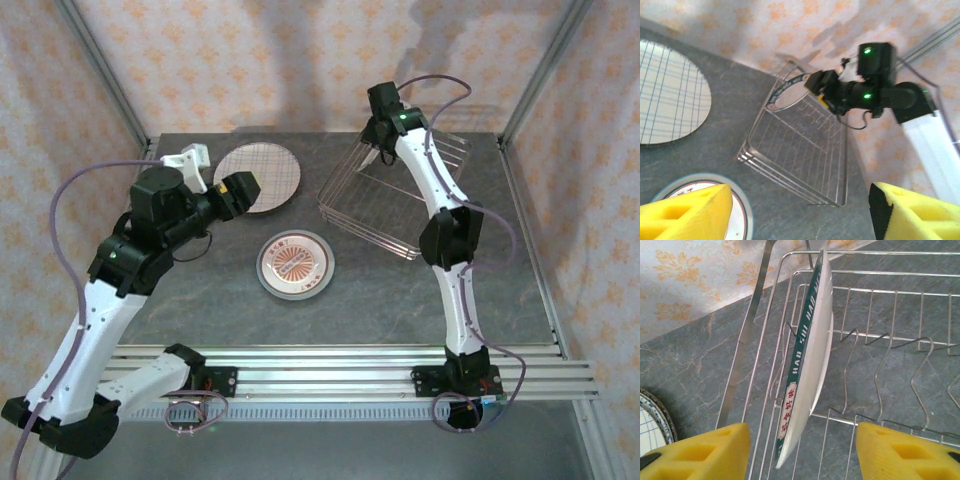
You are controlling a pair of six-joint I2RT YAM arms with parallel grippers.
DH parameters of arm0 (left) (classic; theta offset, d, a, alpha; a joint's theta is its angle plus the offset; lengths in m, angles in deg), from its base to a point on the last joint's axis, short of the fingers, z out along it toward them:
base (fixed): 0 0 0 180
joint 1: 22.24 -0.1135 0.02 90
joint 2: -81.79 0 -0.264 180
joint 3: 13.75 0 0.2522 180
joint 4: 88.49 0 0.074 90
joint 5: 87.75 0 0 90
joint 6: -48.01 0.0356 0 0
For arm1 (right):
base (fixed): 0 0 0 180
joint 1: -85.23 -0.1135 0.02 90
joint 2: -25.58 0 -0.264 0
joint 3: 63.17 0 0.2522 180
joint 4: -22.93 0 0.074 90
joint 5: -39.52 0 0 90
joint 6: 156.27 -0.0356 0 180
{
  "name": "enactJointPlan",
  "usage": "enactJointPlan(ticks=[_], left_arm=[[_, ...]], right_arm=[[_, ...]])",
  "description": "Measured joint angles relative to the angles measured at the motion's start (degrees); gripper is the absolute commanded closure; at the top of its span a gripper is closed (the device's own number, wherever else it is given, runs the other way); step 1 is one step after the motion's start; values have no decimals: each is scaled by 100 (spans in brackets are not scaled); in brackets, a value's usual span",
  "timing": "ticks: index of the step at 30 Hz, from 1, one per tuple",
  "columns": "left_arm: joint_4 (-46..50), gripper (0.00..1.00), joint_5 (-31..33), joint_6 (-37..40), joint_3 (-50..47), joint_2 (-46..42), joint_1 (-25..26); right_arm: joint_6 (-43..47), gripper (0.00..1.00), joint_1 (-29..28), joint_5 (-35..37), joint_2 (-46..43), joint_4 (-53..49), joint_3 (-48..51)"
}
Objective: Unload the plates from the dish rack
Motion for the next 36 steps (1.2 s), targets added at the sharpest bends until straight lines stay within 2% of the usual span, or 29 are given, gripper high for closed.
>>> enactJointPlan(ticks=[9, 19, 27, 32, 35, 36], left_arm=[[-22, 27, 2, 4, 72, -120, 0], [-22, 27, 0, 0, 55, -166, 0], [-26, 26, -17, 0, 55, -90, 0], [-24, 26, -20, 0, 55, -70, 0], [-26, 26, -17, 0, 55, -70, 0], [-24, 26, -20, 0, 55, -70, 0]], right_arm=[[-22, 59, 105, -35, 350, 184, -216], [-59, 83, 109, -28, 376, 243, -417], [-103, 82, 114, 9, 396, 238, -470], [-146, 90, 114, 15, 435, 238, -551], [-190, 100, 111, 48, 442, 225, -592], [-199, 100, 111, 52, 448, 216, -621]])
